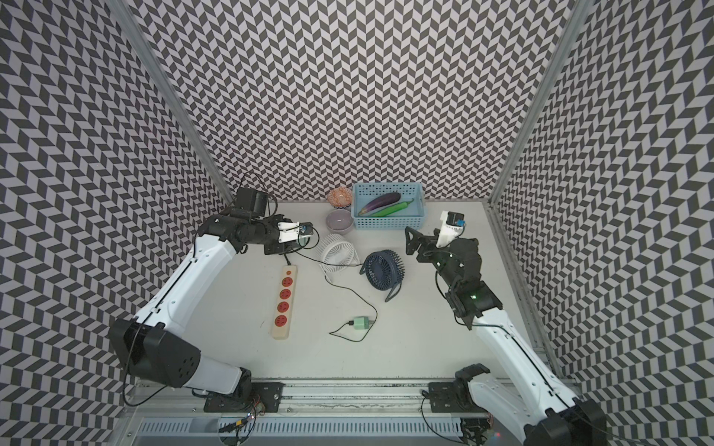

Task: Plug the desk fan into the power strip
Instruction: Insert the plug into the socket.

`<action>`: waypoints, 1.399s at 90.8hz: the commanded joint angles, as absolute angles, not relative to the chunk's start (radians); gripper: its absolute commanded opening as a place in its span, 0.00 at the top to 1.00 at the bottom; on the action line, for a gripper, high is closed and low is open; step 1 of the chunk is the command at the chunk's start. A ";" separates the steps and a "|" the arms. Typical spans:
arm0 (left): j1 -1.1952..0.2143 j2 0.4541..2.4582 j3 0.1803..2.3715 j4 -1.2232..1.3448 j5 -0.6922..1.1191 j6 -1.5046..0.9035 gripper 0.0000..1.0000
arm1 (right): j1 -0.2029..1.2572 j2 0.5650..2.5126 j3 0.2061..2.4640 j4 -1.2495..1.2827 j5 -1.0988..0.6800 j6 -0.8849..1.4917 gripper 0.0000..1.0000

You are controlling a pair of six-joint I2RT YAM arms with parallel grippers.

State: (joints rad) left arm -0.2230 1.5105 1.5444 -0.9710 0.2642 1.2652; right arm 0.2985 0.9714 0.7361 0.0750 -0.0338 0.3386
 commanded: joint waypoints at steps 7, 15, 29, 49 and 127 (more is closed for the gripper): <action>-0.206 1.571 1.632 -1.201 0.315 1.332 1.00 | 0.290 0.955 0.692 0.121 -0.039 0.158 0.00; -0.206 1.588 1.612 -1.245 0.320 1.349 1.00 | 0.290 0.964 0.660 0.137 -0.039 0.106 0.00; -0.206 1.573 1.547 -1.257 0.312 1.367 1.00 | 0.290 0.937 0.575 0.215 -0.028 0.100 0.00; -0.203 1.552 1.429 -1.167 0.194 1.390 1.00 | 0.290 0.913 0.553 0.233 -0.049 0.083 0.00; -0.170 1.523 1.434 -1.126 0.376 1.367 1.00 | 0.290 0.879 0.525 0.240 -0.025 0.065 0.00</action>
